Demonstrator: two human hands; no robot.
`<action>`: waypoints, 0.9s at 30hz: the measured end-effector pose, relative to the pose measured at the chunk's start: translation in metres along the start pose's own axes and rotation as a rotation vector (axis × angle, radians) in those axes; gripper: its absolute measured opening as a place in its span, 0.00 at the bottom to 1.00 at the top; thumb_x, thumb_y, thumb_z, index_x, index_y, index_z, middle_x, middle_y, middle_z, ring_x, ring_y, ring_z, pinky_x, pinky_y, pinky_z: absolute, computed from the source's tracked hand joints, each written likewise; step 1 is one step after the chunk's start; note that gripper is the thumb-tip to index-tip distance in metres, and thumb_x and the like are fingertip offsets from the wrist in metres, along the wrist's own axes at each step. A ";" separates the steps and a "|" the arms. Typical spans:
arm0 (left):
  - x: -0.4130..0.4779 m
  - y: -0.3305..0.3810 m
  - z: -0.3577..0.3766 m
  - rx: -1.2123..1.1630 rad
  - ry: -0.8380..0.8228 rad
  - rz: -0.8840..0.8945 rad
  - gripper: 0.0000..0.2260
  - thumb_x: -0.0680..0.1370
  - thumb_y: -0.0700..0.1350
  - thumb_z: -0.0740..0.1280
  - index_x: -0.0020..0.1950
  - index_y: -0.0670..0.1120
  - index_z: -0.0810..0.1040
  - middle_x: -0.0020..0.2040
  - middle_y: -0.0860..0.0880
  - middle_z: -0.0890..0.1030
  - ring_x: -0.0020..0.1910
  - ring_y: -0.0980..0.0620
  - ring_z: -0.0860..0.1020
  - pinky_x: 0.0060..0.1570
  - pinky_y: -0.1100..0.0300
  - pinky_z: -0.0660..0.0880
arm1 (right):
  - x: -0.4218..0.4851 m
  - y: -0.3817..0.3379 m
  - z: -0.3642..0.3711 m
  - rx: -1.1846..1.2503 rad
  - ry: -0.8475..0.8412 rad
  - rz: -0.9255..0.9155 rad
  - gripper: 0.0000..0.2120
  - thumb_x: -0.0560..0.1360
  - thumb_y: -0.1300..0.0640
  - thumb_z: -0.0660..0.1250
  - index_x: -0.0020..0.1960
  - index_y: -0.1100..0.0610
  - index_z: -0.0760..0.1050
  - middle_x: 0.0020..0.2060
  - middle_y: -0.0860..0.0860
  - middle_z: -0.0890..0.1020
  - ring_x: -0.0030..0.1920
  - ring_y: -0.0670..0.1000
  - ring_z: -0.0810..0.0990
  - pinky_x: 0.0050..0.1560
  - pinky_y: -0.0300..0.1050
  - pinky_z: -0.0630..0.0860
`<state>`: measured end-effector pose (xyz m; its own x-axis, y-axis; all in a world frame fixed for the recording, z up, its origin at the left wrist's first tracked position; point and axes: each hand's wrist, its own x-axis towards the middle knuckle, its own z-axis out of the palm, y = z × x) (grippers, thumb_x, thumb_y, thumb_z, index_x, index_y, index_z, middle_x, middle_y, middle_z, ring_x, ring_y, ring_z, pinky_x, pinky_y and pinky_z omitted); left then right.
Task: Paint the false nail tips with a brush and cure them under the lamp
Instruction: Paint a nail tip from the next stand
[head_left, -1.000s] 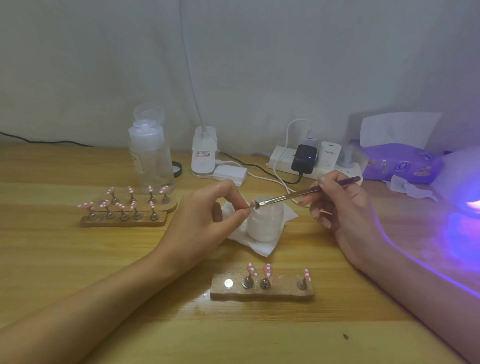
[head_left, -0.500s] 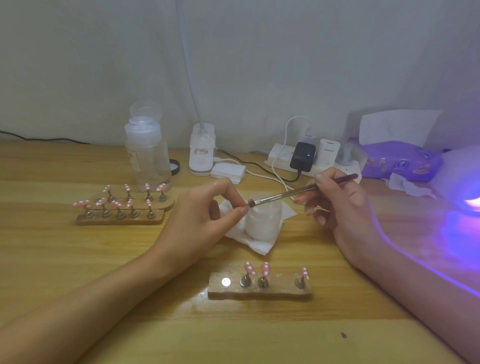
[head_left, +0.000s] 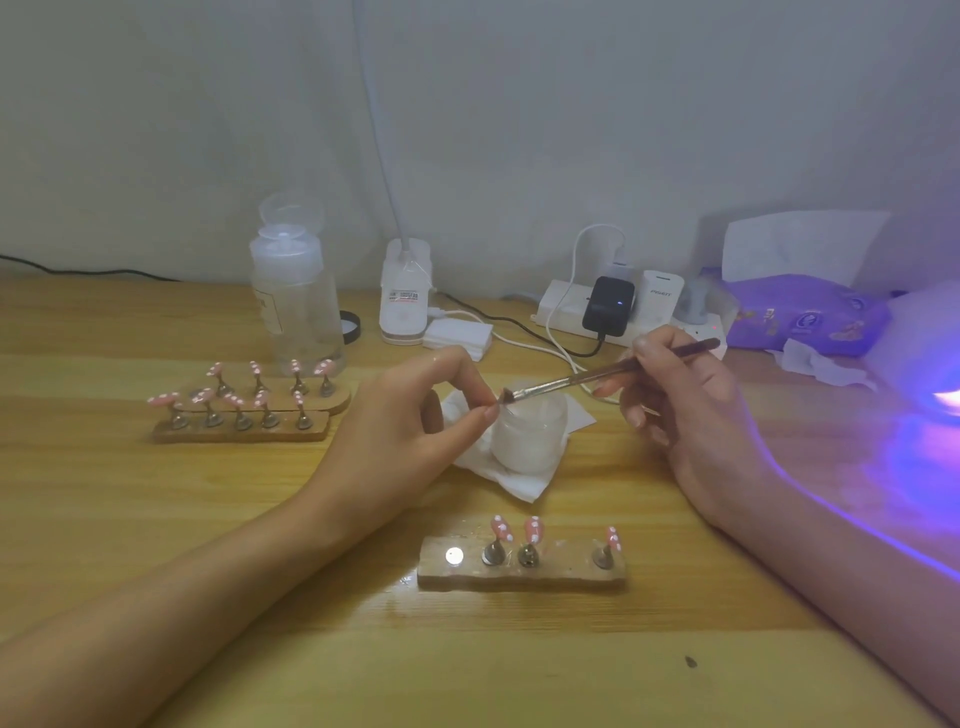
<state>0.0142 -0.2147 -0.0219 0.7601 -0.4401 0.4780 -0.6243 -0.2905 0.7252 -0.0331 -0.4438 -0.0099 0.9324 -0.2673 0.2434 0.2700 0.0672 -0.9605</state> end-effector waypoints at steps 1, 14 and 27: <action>0.000 0.000 0.000 0.004 0.006 0.003 0.05 0.76 0.43 0.72 0.41 0.49 0.78 0.37 0.54 0.79 0.27 0.57 0.70 0.30 0.69 0.64 | 0.000 0.001 0.000 -0.021 0.007 0.007 0.10 0.79 0.53 0.63 0.39 0.51 0.72 0.34 0.54 0.84 0.24 0.45 0.70 0.22 0.32 0.62; 0.000 -0.001 0.000 0.042 0.031 0.063 0.04 0.75 0.44 0.72 0.42 0.50 0.79 0.39 0.62 0.77 0.28 0.54 0.70 0.33 0.70 0.66 | 0.001 -0.001 0.000 0.052 0.009 0.011 0.09 0.74 0.48 0.66 0.37 0.49 0.73 0.35 0.54 0.85 0.24 0.45 0.70 0.21 0.31 0.61; 0.001 -0.002 0.000 0.092 0.049 0.100 0.05 0.75 0.43 0.73 0.42 0.50 0.78 0.45 0.56 0.79 0.31 0.52 0.73 0.34 0.70 0.67 | 0.002 0.000 0.000 0.055 0.033 0.028 0.08 0.71 0.48 0.67 0.37 0.51 0.73 0.34 0.54 0.85 0.22 0.44 0.69 0.20 0.31 0.59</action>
<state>0.0166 -0.2143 -0.0223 0.6997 -0.4293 0.5711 -0.7096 -0.3246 0.6254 -0.0309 -0.4444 -0.0095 0.9316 -0.2963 0.2107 0.2572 0.1275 -0.9579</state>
